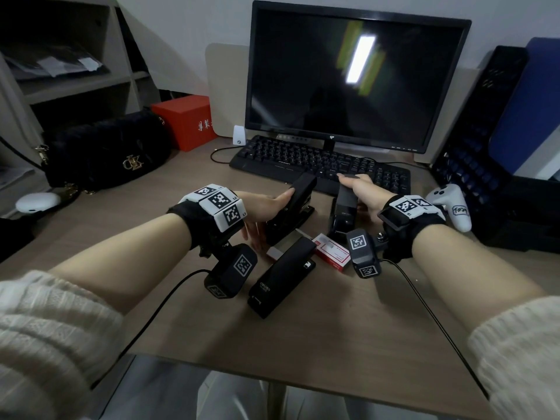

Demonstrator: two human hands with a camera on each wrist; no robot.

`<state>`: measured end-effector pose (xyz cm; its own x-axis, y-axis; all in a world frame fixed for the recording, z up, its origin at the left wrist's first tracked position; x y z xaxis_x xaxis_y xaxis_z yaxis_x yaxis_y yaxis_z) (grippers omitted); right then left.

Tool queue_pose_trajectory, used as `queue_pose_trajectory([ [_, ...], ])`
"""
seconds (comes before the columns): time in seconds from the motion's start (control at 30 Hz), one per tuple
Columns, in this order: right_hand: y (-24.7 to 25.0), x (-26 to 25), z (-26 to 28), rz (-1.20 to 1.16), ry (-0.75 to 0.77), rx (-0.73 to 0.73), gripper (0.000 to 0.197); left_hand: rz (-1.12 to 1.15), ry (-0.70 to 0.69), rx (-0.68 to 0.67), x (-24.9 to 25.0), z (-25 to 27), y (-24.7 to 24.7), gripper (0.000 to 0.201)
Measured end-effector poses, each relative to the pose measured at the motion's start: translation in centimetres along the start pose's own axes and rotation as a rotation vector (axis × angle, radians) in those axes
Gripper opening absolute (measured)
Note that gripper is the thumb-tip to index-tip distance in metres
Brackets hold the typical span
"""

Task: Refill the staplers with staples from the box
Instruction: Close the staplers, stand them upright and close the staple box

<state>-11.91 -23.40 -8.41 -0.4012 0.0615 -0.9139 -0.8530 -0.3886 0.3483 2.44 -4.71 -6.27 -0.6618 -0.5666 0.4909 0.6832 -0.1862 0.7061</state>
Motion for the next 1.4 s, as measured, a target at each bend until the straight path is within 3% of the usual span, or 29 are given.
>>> queue_pose_trajectory([
  [0.17,-1.7,0.1,0.4,-0.120,-0.070,-0.131,0.075,0.007,-0.019,0.000,0.2,0.4,0.0,0.078],
  [0.3,-2.5,-0.8,1.2,-0.166,-0.051,-0.187,0.051,-0.002,-0.020,-0.001,0.2,0.5,0.0,0.081],
  [0.4,-2.3,-0.9,1.4,-0.099,-0.045,-0.166,0.053,-0.005,-0.019,-0.001,0.2,0.5,-0.1,0.082],
  [0.43,-2.2,-1.0,1.5,-0.044,-0.035,-0.146,0.063,-0.007,-0.019,-0.002,0.2,0.5,-0.1,0.082],
  [0.53,-2.0,-1.0,0.8,0.217,-0.019,-0.073,0.119,-0.014,-0.013,-0.012,0.3,0.6,-0.1,0.084],
  [0.6,-2.0,-0.1,-1.2,0.294,-0.054,-0.079,0.135,-0.009,-0.010,-0.010,0.3,0.5,-0.1,0.083],
  [0.67,-2.3,0.2,-1.9,0.337,-0.068,-0.148,0.122,-0.004,-0.009,-0.003,0.2,0.4,0.0,0.082],
  [0.77,-3.0,-0.9,1.5,0.383,-0.007,-0.332,0.061,-0.009,-0.006,-0.007,0.2,0.2,-0.1,0.083],
  [0.8,-3.2,-1.2,2.2,0.380,0.026,-0.372,0.054,-0.008,-0.008,-0.007,0.1,0.2,-0.1,0.082],
  [1.0,-3.0,-1.3,1.7,0.249,0.136,-0.384,0.051,-0.005,-0.011,-0.011,0.2,0.3,0.0,0.081],
  [1.17,-2.9,-0.6,0.5,0.202,0.099,-0.321,0.022,0.008,-0.009,0.001,0.3,0.4,-0.1,0.079],
  [1.4,-2.8,-1.1,1.9,0.127,0.098,-0.260,0.029,0.003,0.006,0.006,0.2,0.3,-0.1,0.082],
])
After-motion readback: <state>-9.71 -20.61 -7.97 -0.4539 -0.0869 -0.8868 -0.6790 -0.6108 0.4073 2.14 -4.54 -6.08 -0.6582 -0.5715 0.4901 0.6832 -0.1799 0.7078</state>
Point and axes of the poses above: each hand's wrist, its own z-axis away from the middle knuckle, its own y-axis out of the back of the hand, x = y × z, the point moved 5 cm from there along -z, towards the middle knuckle, and after that the axes turned 4 degrees about x, right-handed, at the moved point
